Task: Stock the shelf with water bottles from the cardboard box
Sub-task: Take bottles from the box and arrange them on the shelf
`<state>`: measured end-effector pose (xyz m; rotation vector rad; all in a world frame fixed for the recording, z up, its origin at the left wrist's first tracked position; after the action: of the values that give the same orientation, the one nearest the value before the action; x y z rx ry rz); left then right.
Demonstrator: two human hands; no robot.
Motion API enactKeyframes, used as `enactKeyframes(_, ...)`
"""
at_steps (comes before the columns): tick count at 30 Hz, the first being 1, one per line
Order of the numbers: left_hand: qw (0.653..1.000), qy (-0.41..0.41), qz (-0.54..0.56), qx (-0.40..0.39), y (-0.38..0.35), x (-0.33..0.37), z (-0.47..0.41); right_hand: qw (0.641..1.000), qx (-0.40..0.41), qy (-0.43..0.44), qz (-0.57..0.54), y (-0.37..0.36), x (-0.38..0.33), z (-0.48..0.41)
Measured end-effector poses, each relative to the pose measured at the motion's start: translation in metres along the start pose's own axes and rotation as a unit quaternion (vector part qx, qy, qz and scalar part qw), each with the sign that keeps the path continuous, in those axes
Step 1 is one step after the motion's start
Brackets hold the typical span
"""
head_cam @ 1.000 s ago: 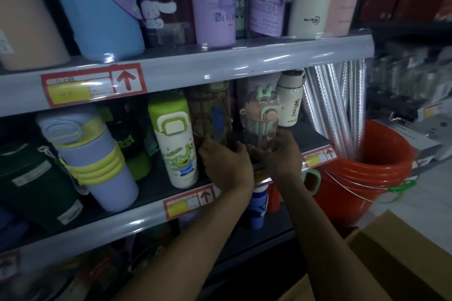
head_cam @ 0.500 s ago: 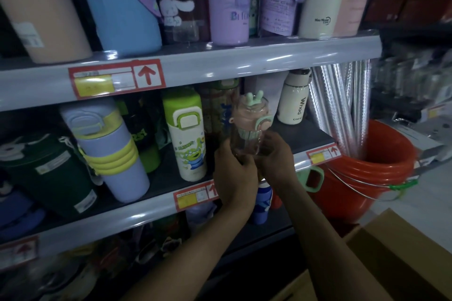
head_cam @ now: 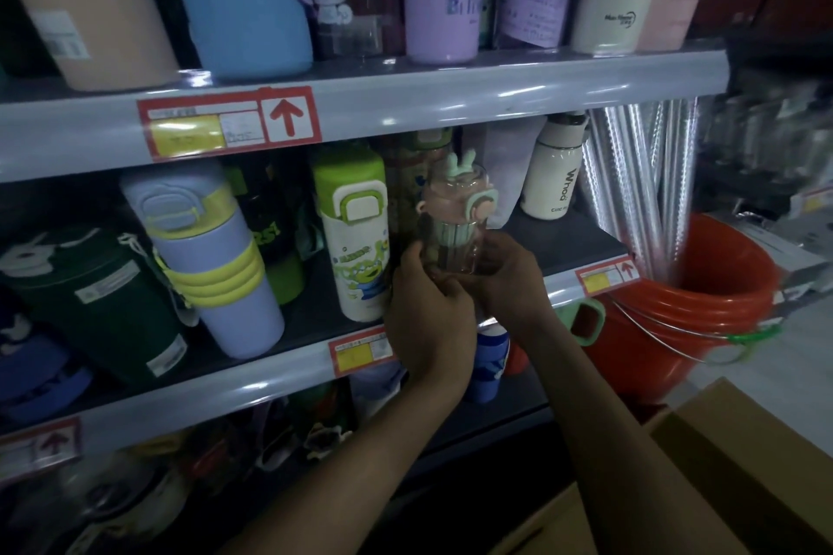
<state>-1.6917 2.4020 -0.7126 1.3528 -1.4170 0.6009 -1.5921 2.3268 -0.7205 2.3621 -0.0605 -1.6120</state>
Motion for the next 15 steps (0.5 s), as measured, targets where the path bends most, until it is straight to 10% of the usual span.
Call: enactKeyframes(15,1.000,-0.009,-0.025,-0.007,0.0010,0.0005,0.0024,0.999,0.020,-0.020,0.036,-0.0045,-0.0059,0.0061)
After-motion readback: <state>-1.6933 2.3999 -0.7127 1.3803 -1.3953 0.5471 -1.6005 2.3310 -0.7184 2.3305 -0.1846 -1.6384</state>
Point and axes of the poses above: each hand's wrist, its own z-axis away from the middle knuckle, its own y-axis out of the back of the hand, x = y × z, the point moved 2 cm from there along -z, towards the middle knuckle, and after that the axes turned 11 degrees about x, right-handed, at the moved point
